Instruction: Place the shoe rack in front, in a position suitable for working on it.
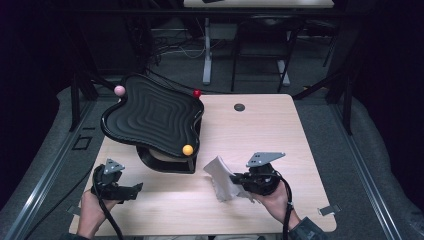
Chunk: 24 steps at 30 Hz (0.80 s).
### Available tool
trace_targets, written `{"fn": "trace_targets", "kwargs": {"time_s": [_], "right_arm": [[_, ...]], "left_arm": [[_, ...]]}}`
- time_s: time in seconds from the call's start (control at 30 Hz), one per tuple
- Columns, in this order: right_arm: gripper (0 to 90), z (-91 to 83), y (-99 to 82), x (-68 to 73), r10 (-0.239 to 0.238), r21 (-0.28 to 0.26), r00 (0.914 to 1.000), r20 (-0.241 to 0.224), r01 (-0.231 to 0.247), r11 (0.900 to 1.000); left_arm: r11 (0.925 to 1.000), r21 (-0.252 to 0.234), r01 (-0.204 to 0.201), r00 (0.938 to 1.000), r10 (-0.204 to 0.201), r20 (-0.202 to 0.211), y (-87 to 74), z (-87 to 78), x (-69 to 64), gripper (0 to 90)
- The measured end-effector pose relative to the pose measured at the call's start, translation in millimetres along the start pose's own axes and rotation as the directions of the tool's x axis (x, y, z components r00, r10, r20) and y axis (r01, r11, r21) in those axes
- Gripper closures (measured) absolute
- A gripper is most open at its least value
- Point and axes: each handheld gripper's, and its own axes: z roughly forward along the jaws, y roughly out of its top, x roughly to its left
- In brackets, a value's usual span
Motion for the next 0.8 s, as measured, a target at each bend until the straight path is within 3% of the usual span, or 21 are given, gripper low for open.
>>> {"fn": "trace_targets", "kwargs": {"time_s": [0.2, 0.33, 0.43, 0.6, 0.7, 0.77, 0.8], "right_arm": [[86.5, 26.7, -4.2, 9.5, -0.023, 0.068, 0.9994, -0.025, 0.025, 0.9974], [86.6, 52.7, -9.0, 11.6, -0.029, 0.138, 0.9984, -0.048, 0.035, 0.9898], [86.6, 59.2, -10.2, 11.8, -0.036, 0.154, 0.9982, -0.048, 0.043, 0.9872], [86.0, 80.3, -16.9, 10.0, -0.05, 0.233, 0.998, -0.038, 0.058, 0.9707], [80.3, 84.1, -18.9, 6.8, -0.044, 0.253, 0.998, -0.045, 0.054, 0.966], [65.5, 82.8, -18.4, 3.5, -0.029, 0.259, 0.9984, -0.049, 0.041, 0.965], [58.6, 77.8, -17.3, -0.7, -0.017, 0.233, 0.9977, -0.066, 0.032, 0.972]], "left_arm": [[0.9999, 0.001, -0.015, 0.9998, 0.015, 0.011, 1.6, 0.8, -5.4, 6.0], [0.9994, -0.001, -0.035, 0.9991, 0.035, 0.022, 3.5, 1.0, -13.4, 6.0], [0.999, -0.002, -0.044, 0.9986, 0.044, 0.03, 4.2, 1.1, -17.9, 6.0], [0.9962, -0.005, -0.087, 0.9945, 0.087, 0.059, 7.3, 1.1, -35.6, 6.0], [0.9922, -0.013, -0.124, 0.9886, 0.125, 0.084, 9.4, 3.2, -50.9, 5.9], [0.9888, -0.015, -0.149, 0.9831, 0.149, 0.106, 11.2, 4.7, -61.0, 5.9], [0.9868, -0.024, -0.16, 0.9777, 0.162, 0.133, 13.5, 6.4, -71.1, 5.8]]}}
